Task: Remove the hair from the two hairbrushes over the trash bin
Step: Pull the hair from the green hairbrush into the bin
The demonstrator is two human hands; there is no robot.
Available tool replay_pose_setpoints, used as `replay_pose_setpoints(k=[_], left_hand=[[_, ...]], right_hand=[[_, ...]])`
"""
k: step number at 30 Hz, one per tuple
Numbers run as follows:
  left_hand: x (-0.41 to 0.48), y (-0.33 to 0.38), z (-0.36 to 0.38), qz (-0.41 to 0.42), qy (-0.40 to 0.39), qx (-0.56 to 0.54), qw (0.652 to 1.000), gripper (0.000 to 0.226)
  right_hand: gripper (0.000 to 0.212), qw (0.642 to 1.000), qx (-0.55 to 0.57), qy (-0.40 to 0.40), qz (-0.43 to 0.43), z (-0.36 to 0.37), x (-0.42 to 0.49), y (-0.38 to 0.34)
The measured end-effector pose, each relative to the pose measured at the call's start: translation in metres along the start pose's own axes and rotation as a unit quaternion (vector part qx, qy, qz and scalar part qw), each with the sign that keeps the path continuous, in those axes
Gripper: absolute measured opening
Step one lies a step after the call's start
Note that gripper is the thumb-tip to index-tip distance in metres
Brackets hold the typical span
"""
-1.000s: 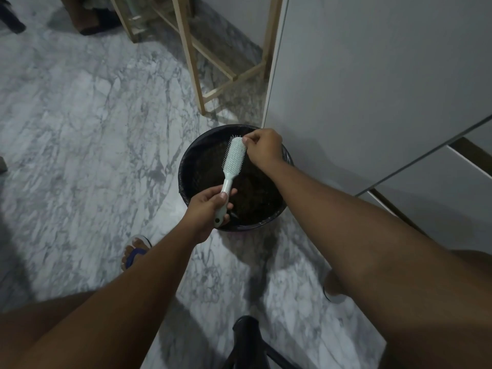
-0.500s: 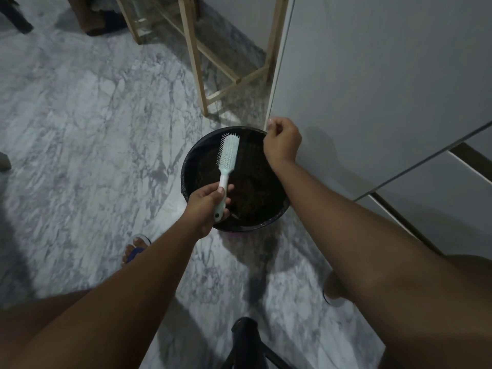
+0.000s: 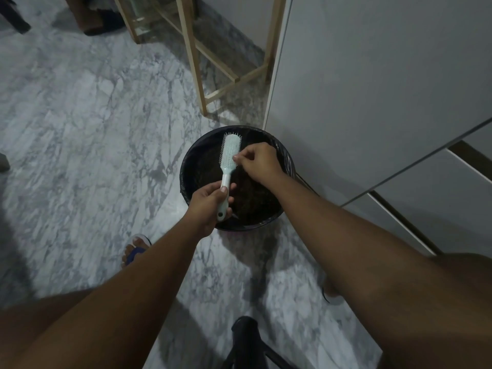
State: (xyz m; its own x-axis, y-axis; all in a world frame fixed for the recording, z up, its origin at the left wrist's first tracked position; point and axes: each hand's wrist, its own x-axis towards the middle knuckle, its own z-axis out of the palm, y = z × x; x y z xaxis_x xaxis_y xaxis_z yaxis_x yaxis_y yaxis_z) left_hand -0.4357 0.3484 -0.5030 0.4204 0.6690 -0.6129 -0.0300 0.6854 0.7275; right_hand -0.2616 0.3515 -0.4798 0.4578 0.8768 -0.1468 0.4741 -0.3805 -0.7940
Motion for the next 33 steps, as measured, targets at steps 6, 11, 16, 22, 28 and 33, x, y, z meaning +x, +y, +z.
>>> replay_pose_setpoints(k=[6,11,16,22,28,33], left_hand=[[0.001,-0.004,-0.003,-0.005,0.022,-0.020,1.000,0.025],[-0.001,-0.006,-0.007,0.003,0.008,0.005,1.000,0.025],[-0.005,-0.006,-0.003,0.008,-0.014,0.032,0.999,0.028],[-0.009,-0.005,-0.006,0.007,-0.034,0.027,0.999,0.026],[-0.010,-0.007,-0.004,0.006,-0.036,0.010,0.999,0.027],[-0.008,-0.008,-0.010,-0.002,-0.010,-0.008,1.000,0.027]], right_hand=[[0.023,0.984,0.079,0.149,0.059,-0.014,0.011,-0.003],[0.036,0.991,0.083,0.069,0.080,-0.009,0.011,-0.002],[0.064,0.997,0.056,0.038,0.024,0.001,0.011,-0.012],[0.016,0.995,0.015,0.098,0.014,-0.017,0.023,-0.017],[0.006,0.990,0.055,0.113,0.056,-0.023,0.029,-0.013],[0.017,0.969,0.145,0.174,0.102,-0.032,0.028,-0.009]])
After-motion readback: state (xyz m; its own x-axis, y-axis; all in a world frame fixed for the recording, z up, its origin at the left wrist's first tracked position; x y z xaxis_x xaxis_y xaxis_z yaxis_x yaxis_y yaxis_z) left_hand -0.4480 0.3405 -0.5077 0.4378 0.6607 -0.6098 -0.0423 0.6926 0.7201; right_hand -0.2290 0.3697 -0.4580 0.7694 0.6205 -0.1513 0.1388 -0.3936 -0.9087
